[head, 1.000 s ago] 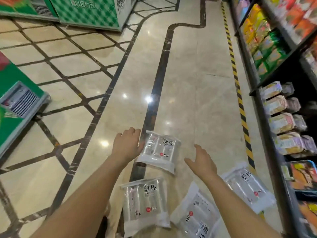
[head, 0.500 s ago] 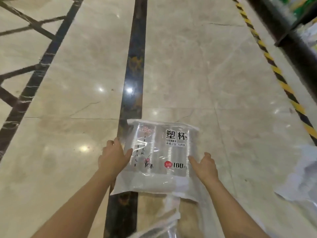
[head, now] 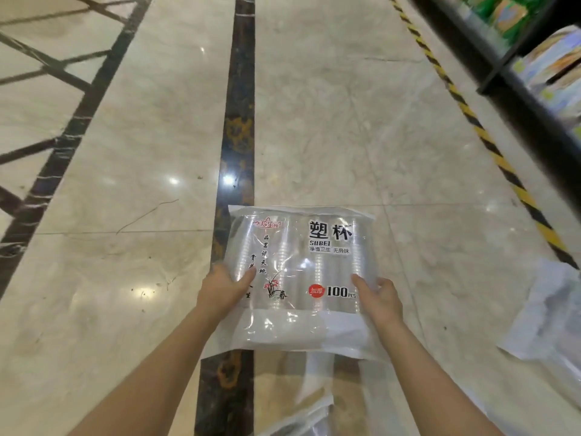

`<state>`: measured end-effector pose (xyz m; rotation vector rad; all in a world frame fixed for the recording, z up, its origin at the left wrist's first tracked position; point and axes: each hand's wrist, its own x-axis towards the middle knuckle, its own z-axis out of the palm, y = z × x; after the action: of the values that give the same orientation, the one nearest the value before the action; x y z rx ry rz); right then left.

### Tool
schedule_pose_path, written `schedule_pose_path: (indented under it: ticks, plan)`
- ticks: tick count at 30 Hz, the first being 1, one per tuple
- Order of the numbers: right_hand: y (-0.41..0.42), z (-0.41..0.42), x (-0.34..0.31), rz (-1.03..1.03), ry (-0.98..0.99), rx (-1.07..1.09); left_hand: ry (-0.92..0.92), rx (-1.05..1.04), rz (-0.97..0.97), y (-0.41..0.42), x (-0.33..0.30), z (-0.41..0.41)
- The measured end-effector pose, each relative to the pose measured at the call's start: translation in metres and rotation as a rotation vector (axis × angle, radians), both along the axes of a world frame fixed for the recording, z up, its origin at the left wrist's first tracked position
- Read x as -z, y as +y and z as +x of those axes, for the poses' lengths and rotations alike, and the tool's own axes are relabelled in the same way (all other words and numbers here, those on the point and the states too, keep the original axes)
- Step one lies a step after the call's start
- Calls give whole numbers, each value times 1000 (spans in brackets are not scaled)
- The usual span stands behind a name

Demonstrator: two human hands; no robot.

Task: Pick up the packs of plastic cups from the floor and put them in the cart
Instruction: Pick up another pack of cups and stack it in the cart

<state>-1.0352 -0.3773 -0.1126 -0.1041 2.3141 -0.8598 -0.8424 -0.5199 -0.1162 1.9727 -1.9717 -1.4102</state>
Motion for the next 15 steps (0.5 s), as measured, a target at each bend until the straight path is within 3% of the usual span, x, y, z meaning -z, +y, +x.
schedule_pose_path:
  ticks: [5, 15]
  plan:
    - [11, 3, -146, -156, 79, 38, 161, -79, -111, 12, -153, -5]
    - [105, 16, -544, -404, 164, 8, 318, -83, -338, 125, -572, 10]
